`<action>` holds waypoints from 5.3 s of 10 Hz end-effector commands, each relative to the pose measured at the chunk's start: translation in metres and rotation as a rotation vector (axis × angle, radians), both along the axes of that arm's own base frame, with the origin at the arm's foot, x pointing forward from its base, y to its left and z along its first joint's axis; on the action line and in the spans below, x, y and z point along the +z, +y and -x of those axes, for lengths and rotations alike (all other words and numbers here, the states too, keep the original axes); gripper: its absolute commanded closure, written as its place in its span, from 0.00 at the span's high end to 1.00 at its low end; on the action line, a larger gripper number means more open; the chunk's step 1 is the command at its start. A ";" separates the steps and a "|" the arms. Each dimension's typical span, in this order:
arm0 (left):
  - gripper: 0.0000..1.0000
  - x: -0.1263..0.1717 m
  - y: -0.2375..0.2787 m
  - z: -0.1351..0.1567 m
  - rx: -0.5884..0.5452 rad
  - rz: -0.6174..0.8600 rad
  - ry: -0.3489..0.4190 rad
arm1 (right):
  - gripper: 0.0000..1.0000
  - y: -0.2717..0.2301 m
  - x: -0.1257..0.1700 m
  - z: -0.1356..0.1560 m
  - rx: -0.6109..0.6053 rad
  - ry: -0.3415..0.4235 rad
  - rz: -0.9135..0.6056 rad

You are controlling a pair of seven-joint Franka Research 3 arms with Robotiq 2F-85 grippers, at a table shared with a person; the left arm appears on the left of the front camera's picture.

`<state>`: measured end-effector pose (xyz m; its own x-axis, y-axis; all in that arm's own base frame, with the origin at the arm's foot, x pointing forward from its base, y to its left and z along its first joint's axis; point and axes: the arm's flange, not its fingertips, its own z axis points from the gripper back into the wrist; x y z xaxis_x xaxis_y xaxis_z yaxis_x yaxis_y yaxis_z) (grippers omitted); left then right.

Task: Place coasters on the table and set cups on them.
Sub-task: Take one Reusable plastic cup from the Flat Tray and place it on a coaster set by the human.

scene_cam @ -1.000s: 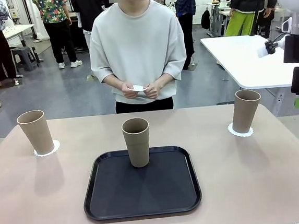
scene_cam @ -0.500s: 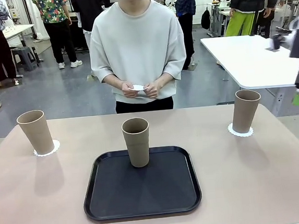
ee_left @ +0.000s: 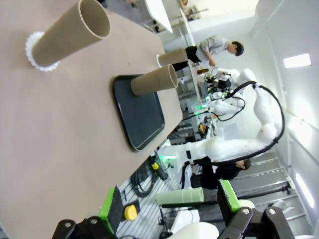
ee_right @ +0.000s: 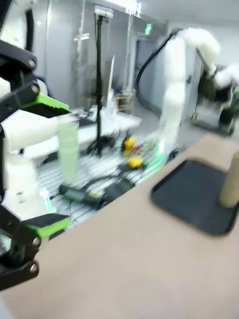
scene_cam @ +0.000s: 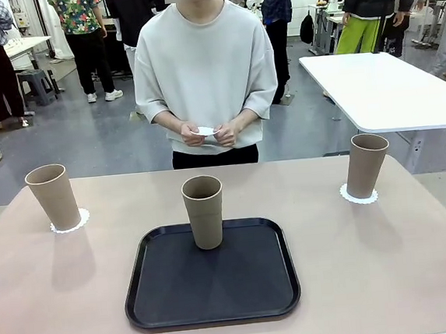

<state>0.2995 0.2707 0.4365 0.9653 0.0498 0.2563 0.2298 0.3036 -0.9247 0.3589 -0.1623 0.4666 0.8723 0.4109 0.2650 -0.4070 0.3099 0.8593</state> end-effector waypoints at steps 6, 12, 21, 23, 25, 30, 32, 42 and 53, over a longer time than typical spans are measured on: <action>1.00 0.003 0.001 0.000 0.010 0.002 0.000 | 1.00 -0.058 -0.025 0.027 -0.291 0.079 -0.438; 1.00 0.003 0.001 0.000 0.010 0.002 0.000 | 1.00 -0.048 -0.026 0.023 -0.247 0.172 -0.235; 1.00 0.003 0.001 0.000 0.010 0.002 0.000 | 1.00 -0.050 -0.027 0.022 -0.241 0.170 -0.251; 1.00 0.003 0.001 0.000 0.010 0.002 0.000 | 1.00 -0.050 -0.027 0.022 -0.241 0.170 -0.251; 1.00 0.003 0.001 0.000 0.010 0.002 0.000 | 1.00 -0.050 -0.027 0.022 -0.241 0.170 -0.251; 1.00 0.003 0.001 0.000 0.010 0.002 0.000 | 1.00 -0.050 -0.027 0.022 -0.241 0.170 -0.251; 1.00 0.003 0.001 0.000 0.010 0.002 0.000 | 1.00 -0.050 -0.027 0.022 -0.241 0.170 -0.251; 1.00 0.106 -0.107 -0.014 -0.291 -0.400 -0.329 | 1.00 -0.050 -0.027 0.022 -0.241 0.170 -0.251; 1.00 0.022 -0.379 -0.082 -0.654 -0.804 -0.772 | 1.00 -0.050 -0.027 0.022 -0.241 0.170 -0.251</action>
<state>0.3658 -0.1032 0.4766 0.3657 -0.7864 0.4979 0.9280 0.3489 -0.1306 0.3387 -0.2120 0.4378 0.9760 0.1284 0.1757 -0.1949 0.1568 0.9682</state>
